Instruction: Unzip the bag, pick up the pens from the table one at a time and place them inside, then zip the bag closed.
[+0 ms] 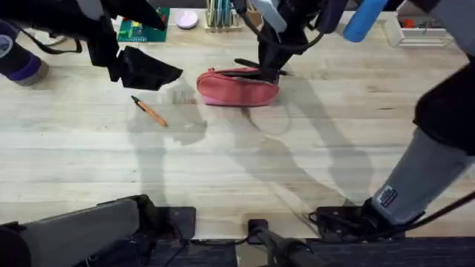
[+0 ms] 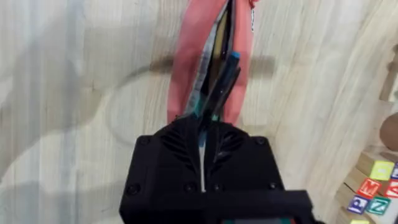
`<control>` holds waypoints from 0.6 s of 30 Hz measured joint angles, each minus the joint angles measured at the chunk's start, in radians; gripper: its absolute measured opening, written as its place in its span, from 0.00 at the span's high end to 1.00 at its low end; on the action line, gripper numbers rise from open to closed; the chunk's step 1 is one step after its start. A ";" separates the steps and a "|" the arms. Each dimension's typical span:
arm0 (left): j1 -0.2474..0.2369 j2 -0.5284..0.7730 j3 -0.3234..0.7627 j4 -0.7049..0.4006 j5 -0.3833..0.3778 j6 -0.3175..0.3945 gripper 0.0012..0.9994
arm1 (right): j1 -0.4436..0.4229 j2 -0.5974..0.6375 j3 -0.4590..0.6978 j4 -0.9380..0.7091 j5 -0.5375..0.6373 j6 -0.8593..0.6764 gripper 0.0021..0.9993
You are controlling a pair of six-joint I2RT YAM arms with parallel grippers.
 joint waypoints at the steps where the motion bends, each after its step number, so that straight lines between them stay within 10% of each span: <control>1: 0.000 0.000 0.000 0.000 0.000 0.000 0.01 | 0.000 0.008 0.000 0.003 0.000 0.000 0.97; 18: 0.000 0.000 0.000 0.000 0.000 0.000 0.01 | 0.013 0.097 0.000 0.024 0.000 -0.049 0.97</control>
